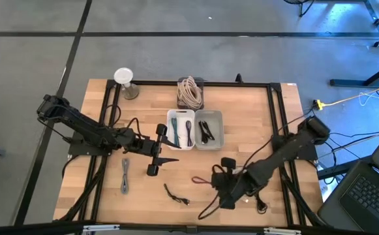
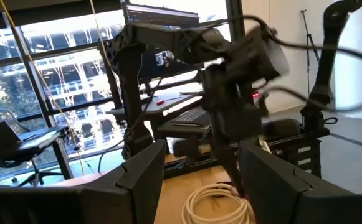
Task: Pick & Place USB Port
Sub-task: Put the pink and black charger cable into the white bin
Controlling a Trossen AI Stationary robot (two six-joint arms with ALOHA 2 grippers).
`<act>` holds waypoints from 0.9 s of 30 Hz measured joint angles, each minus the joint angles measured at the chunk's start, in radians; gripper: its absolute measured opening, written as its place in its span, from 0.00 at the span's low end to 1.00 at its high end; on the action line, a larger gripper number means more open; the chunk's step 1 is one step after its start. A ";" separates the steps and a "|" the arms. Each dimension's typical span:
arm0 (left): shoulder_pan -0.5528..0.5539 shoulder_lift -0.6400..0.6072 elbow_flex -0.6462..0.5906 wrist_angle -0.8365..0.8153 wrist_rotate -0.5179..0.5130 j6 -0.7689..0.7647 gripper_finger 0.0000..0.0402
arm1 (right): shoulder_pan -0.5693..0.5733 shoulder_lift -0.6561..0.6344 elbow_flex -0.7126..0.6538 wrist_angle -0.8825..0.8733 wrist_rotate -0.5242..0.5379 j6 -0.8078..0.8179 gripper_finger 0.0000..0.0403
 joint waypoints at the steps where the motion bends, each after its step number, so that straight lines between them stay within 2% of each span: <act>1: 0.000 0.000 0.000 0.000 0.000 0.000 0.49 | 0.007 -0.017 0.000 0.002 0.042 -0.013 0.04; 6: 0.000 0.000 0.000 0.005 0.000 0.000 0.49 | 0.027 -0.081 0.000 0.044 0.241 -0.105 0.04; 12: 0.000 0.000 0.000 0.010 0.000 0.000 0.49 | 0.016 -0.141 0.000 0.221 0.370 -0.344 0.04; 18: 0.000 0.000 0.000 0.113 0.001 0.015 0.49 | -0.034 -0.167 0.000 0.479 0.378 -0.642 0.04; 20: 0.000 0.000 0.000 0.159 0.011 0.045 0.49 | -0.058 -0.167 0.000 0.537 0.349 -0.707 0.04; 23: 0.001 0.000 0.000 0.204 0.066 0.084 0.49 | -0.094 -0.167 0.000 0.567 0.320 -0.749 0.04; 27: 0.001 0.000 0.007 0.235 0.080 0.113 0.49 | -0.138 -0.167 0.000 0.587 0.306 -0.765 0.04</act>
